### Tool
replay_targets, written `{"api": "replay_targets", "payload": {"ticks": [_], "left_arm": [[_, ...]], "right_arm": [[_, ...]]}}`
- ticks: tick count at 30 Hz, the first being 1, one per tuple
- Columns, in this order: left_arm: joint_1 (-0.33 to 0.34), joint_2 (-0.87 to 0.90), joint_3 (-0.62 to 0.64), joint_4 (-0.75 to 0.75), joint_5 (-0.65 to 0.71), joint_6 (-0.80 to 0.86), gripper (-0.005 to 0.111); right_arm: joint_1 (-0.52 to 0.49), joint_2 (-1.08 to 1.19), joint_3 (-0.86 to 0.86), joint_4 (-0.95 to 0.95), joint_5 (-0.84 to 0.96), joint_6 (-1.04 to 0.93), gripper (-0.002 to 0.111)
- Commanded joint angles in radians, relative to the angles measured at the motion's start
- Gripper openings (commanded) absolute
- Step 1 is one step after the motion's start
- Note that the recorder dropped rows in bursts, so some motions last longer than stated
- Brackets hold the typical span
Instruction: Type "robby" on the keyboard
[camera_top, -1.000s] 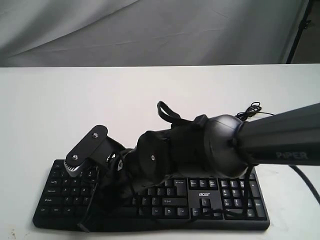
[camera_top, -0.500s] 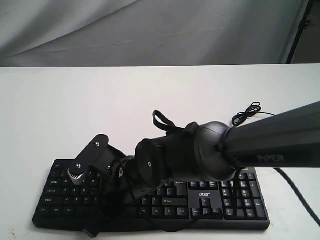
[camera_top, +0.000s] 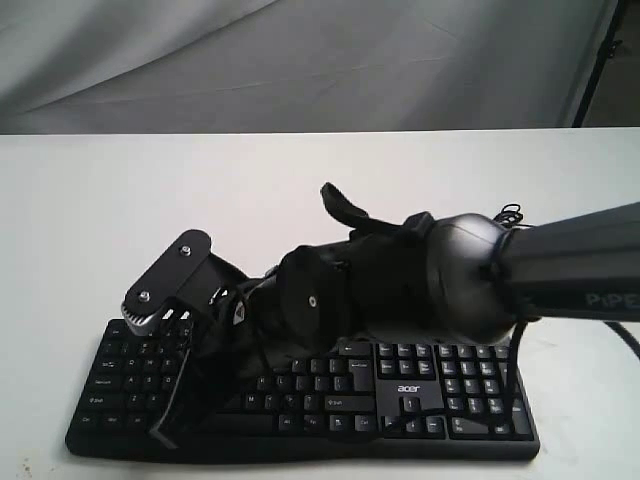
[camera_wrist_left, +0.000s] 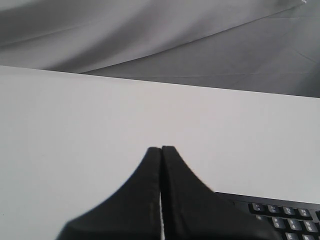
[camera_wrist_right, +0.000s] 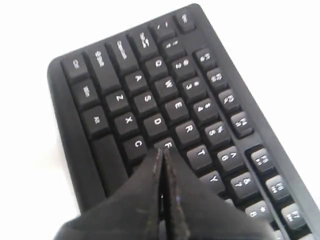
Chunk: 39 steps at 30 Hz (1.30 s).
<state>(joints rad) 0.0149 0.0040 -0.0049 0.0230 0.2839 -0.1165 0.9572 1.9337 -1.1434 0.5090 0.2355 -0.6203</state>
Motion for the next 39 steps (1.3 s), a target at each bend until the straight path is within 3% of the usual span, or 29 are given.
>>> {"api": "replay_targets", "payload": {"ticks": [1,19,39], "left_arm": [[-0.003,-0.004,0.005,-0.009,-0.002,-0.004,0.000],[-0.003,-0.004,0.005,-0.009,-0.002,-0.004,0.000],[-0.003,-0.004,0.005,-0.009,-0.002,-0.004,0.000]], "right_arm": [[-0.021,-0.015,0.000,-0.013,-0.012,0.016,0.000],[-0.082,0.095,-0.057,-0.009,-0.018,0.023,0.000],[-0.080,0.099,-0.057,-0.011,0.004,0.021,0.000]]}}
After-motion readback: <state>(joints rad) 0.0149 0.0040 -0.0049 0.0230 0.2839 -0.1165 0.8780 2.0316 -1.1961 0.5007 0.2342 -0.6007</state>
